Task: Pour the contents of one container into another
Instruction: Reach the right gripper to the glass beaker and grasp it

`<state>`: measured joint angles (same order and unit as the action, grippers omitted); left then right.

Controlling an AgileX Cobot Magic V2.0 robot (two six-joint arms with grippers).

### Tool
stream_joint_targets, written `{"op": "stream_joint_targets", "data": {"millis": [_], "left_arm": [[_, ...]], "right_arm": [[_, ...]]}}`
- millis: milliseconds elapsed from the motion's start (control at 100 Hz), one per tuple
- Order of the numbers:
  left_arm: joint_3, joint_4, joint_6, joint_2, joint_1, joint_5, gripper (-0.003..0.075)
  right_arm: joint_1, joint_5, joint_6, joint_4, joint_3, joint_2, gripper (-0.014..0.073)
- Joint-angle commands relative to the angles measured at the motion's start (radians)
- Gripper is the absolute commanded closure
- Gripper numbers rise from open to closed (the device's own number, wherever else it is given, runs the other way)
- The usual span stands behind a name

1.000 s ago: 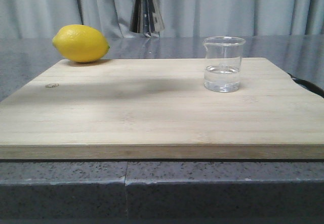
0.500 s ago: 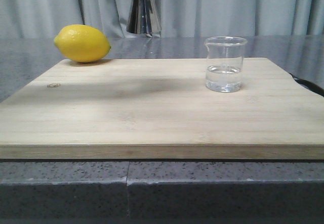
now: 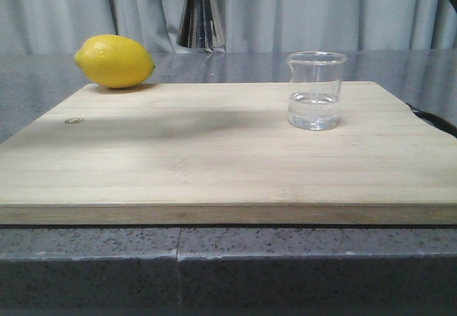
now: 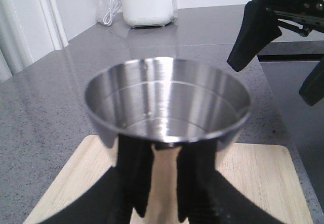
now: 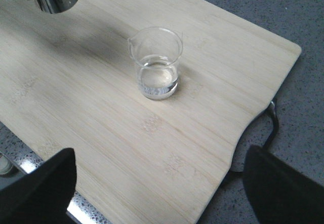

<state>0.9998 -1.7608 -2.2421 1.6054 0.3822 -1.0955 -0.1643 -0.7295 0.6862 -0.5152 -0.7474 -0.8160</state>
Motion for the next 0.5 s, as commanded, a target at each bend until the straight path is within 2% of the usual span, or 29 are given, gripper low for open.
{"op": "stream_joint_targets", "data": {"millis": [0, 90, 220, 330, 490], "left_arm": [[0.032, -0.089, 0.010, -0.043, 0.012, -0.050, 0.0523], [0.032, -0.089, 0.010, -0.043, 0.012, -0.050, 0.0523], [0.032, -0.089, 0.010, -0.043, 0.012, -0.050, 0.0523], [0.032, -0.089, 0.010, -0.043, 0.012, -0.050, 0.0523], [0.032, -0.089, 0.010, -0.043, 0.012, -0.049, 0.0523]], "right_arm": [[0.000, 0.054, -0.002, -0.022, -0.033, 0.000, -0.0011], [-0.017, 0.148, -0.049, 0.010, -0.012, 0.002, -0.0011], [-0.121, 0.341, -0.279, 0.202, 0.046, 0.002, -0.0011], [-0.217, 0.502, -0.396, 0.311, 0.098, 0.002, -0.0011], [-0.291, 0.710, -0.485, 0.401, 0.189, -0.031, -0.0011]]}}
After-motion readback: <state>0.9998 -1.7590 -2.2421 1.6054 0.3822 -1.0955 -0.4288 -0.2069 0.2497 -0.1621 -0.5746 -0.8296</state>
